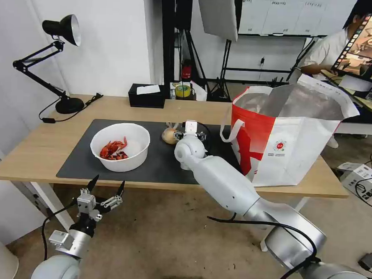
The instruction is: Pick up the trash from the table and place it into the takeout bag.
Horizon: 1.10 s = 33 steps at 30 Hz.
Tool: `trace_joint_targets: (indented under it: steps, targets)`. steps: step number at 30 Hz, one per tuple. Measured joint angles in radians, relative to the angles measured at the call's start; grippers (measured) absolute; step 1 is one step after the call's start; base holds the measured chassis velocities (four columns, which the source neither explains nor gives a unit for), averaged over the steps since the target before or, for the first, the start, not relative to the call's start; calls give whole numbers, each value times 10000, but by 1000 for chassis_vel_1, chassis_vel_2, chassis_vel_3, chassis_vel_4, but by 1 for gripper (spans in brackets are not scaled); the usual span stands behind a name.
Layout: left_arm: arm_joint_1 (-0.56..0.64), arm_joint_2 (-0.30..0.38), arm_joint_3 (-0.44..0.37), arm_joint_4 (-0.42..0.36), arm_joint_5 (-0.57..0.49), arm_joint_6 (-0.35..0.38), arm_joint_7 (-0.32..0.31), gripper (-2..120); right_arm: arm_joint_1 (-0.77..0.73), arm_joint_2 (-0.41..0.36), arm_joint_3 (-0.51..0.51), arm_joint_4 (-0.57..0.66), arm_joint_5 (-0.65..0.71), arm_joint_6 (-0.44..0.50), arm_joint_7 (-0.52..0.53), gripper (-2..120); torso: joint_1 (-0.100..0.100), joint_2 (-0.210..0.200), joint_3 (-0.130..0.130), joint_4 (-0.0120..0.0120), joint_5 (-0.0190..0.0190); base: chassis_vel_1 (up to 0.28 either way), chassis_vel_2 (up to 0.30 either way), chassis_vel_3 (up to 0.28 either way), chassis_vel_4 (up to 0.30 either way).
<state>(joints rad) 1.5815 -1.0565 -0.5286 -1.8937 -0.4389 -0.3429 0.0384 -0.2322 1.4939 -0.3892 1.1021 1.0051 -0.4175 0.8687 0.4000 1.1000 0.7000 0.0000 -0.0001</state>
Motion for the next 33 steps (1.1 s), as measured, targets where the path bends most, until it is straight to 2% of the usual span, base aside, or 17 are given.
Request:
trace_joint_targets:
  steps: [33]
  targets:
    - [-46, -64, 173, -30, 8, 14, -1, 100, -285, -61, 405, -58, -55, -239, 339, 100, 0, 0, 0, 0, 1, 0, 0, 0, 0]
